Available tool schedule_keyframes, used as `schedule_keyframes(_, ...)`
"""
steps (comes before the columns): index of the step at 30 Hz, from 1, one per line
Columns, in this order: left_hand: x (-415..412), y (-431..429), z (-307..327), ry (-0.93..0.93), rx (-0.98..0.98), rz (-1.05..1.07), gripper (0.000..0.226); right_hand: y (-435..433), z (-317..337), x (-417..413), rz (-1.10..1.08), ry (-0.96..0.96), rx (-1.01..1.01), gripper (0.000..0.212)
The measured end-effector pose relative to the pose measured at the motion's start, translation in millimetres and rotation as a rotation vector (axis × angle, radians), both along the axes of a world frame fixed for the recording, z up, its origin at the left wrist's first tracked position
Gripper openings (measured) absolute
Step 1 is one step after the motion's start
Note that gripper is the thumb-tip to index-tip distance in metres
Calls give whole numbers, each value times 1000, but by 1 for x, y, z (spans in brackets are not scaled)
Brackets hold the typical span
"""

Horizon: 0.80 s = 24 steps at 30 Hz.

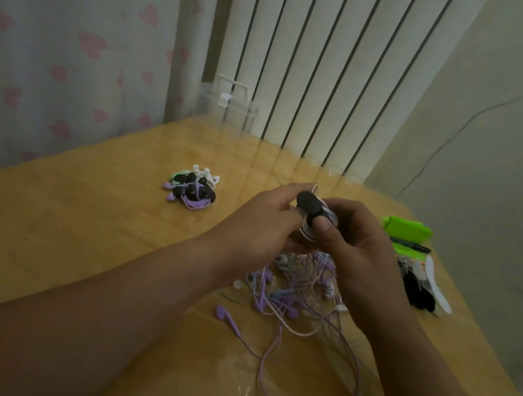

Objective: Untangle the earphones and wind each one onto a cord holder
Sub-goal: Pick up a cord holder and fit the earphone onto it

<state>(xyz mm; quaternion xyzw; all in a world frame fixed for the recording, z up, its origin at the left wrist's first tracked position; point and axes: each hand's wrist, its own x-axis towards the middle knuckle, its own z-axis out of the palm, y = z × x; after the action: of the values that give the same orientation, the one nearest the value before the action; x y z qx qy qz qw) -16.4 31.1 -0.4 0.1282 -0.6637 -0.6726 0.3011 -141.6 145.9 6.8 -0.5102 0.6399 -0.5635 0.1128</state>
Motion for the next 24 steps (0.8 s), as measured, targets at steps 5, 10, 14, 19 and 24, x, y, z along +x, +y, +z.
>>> schedule_keyframes(5,3,1,5,5,4,-42,33,1,0,-1,-17,-35,-11,36)
schedule_keyframes(10,7,-1,8,21,-29,-57,20,1,2,2,39,7,1,30)
schedule_keyframes(14,6,-3,9,59,-27,-78,22,3,4,4,38,12,-54,30)
schedule_keyframes(19,6,1,7,131,-74,-42,23,5,6,2,37,42,-124,27)
schedule_keyframes(24,3,5,0,176,-367,99,16,5,5,3,47,174,-176,35)
